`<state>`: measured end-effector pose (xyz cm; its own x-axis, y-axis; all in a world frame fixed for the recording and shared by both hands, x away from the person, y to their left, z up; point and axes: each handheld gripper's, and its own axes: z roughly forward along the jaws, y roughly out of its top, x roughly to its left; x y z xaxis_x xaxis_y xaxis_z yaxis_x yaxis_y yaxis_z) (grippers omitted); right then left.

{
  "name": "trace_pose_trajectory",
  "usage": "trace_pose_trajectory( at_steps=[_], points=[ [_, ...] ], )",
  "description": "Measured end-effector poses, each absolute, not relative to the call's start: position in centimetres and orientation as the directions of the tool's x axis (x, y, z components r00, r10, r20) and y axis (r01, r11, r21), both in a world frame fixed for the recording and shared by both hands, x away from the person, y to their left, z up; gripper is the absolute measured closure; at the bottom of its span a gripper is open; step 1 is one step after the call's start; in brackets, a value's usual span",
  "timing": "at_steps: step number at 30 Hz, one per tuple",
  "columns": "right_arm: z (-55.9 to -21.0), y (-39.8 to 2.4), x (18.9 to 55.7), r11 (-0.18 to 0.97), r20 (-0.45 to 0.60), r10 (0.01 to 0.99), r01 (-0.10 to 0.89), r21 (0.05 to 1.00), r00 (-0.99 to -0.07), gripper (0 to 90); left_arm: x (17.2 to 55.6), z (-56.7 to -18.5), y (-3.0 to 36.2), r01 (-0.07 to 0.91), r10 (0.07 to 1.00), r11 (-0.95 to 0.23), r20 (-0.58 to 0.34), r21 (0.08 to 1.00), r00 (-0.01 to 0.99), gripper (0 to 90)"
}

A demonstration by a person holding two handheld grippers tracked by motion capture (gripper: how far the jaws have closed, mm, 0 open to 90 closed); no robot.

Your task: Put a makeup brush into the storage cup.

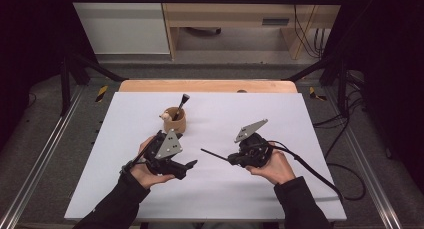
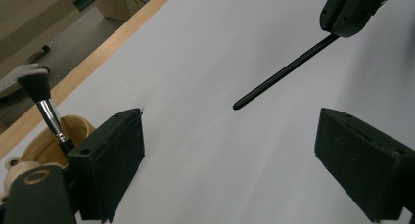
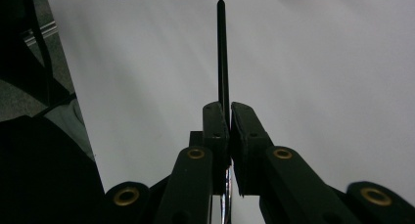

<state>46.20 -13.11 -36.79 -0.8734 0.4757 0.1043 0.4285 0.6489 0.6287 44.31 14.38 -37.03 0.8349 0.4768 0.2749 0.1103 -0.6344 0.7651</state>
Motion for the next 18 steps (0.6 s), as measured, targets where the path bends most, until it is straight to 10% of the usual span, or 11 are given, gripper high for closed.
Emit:
trace_pose_trajectory(
  at_steps=[18],
  points=[
    [-36.3,-12.3,46.1,0.651,0.112,0.461,0.421,0.632,-0.880,86.0,44.3,-37.5,12.0,0.038,0.394,-0.701,0.342,0.713,0.853,12.0]
  ],
)
